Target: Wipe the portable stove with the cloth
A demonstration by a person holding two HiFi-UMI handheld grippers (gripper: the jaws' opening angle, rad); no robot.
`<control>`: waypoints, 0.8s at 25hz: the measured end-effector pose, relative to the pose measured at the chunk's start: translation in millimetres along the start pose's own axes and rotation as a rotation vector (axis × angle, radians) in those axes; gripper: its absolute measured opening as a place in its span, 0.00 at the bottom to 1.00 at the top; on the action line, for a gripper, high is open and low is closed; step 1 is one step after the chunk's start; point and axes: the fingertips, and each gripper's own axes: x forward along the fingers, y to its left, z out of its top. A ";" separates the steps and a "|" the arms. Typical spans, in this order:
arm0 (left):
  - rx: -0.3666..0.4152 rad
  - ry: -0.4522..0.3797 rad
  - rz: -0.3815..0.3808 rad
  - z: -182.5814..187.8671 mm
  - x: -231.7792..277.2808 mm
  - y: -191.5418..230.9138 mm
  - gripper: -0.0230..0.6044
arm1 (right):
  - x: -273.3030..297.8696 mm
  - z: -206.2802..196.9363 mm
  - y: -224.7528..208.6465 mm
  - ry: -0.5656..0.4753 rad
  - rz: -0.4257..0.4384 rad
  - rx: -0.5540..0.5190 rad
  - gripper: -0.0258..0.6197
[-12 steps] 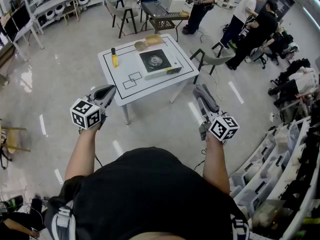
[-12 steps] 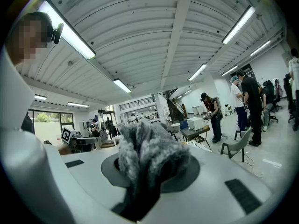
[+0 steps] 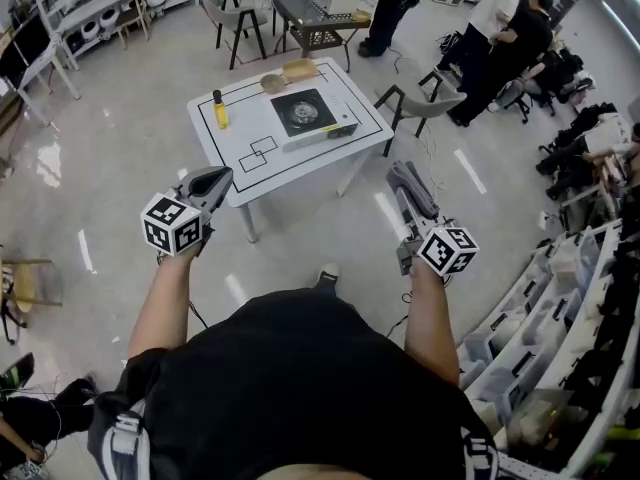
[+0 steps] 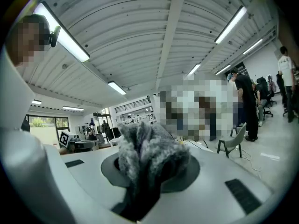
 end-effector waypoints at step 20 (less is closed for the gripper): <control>-0.022 0.070 0.067 -8.7 115.8 54.2 0.07 | 105.8 -3.9 -114.8 0.099 0.039 0.008 0.22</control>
